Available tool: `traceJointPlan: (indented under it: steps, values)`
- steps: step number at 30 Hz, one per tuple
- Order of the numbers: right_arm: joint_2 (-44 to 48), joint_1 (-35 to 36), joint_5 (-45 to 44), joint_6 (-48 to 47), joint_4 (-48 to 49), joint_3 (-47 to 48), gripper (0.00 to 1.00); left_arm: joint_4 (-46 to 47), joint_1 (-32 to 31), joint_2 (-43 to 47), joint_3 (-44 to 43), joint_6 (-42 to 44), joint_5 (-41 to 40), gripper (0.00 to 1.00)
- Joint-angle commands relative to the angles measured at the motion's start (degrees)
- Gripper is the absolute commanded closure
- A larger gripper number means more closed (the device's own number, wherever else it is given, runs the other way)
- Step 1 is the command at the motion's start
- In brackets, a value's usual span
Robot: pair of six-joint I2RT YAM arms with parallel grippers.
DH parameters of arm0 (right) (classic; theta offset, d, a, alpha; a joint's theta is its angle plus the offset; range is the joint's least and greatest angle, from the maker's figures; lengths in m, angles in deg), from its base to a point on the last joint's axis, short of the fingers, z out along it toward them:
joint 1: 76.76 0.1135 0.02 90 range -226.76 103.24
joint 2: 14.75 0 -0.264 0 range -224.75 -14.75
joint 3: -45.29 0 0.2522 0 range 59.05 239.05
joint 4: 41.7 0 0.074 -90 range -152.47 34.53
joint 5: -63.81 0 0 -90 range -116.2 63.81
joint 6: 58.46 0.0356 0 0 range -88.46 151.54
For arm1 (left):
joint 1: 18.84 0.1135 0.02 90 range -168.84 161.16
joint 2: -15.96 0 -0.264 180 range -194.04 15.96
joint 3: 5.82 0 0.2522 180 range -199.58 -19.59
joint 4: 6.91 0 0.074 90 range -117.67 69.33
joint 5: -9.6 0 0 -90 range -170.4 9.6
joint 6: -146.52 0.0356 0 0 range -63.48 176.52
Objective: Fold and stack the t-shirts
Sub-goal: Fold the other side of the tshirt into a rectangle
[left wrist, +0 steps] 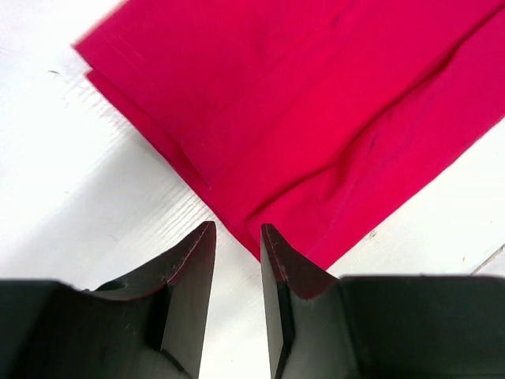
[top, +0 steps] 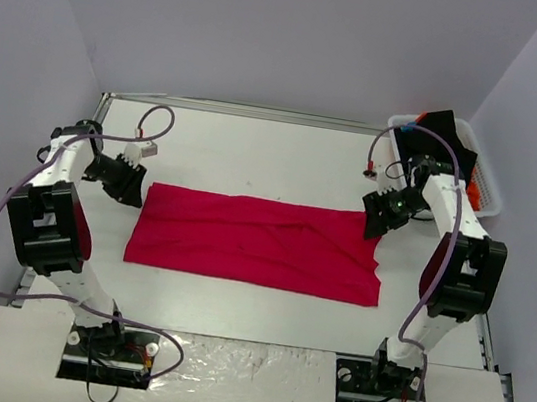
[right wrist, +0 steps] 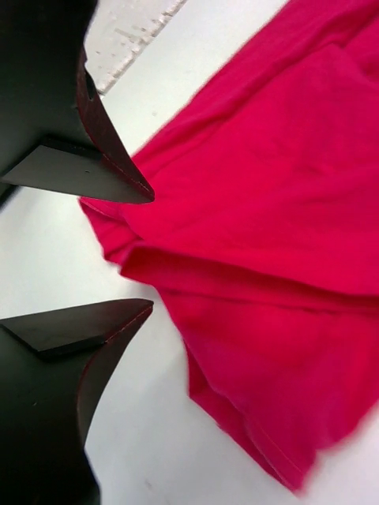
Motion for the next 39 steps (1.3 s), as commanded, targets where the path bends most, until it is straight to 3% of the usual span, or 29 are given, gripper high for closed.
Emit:
traceJointPlan:
  steps: [1, 10, 18, 22, 24, 28, 39]
  values:
    - [-4.82, 0.63, 4.09, -0.93, -2.76, 6.64, 0.52, 2.32, 0.6, 5.98, -0.23, -5.36, 1.2, 0.71]
    - [-22.04, 3.0, 7.7, -3.83, -5.31, 18.76, 0.56, 5.4, 0.69, 11.61, 2.32, -12.4, -0.65, 0.7]
    - [-29.35, 4.67, 8.58, -6.11, -5.84, 20.8, 0.62, 6.02, 0.69, 12.66, 3.38, -14.24, -1.35, 0.69]
    - [-28.57, 4.76, 9.45, -6.73, -5.75, 19.75, 0.88, 5.93, 0.78, 12.75, 3.11, -14.51, -1.27, 0.7]
    - [-27.6, 4.85, 9.37, -6.91, -5.66, 19.04, 0.88, 6.11, 0.78, 12.75, 3.11, -14.86, -1.01, 0.7]
    - [-24.44, 5.02, 8.31, -6.29, -5.83, 18.25, 1.0, 6.37, 0.78, 12.75, 3.46, -14.95, -0.22, 0.7]
    - [-15.56, 5.64, 7.52, -3.75, -6.01, 15.88, 1.0, 8.04, 0.87, 14.68, 6.36, -15.83, 1.37, 0.7]
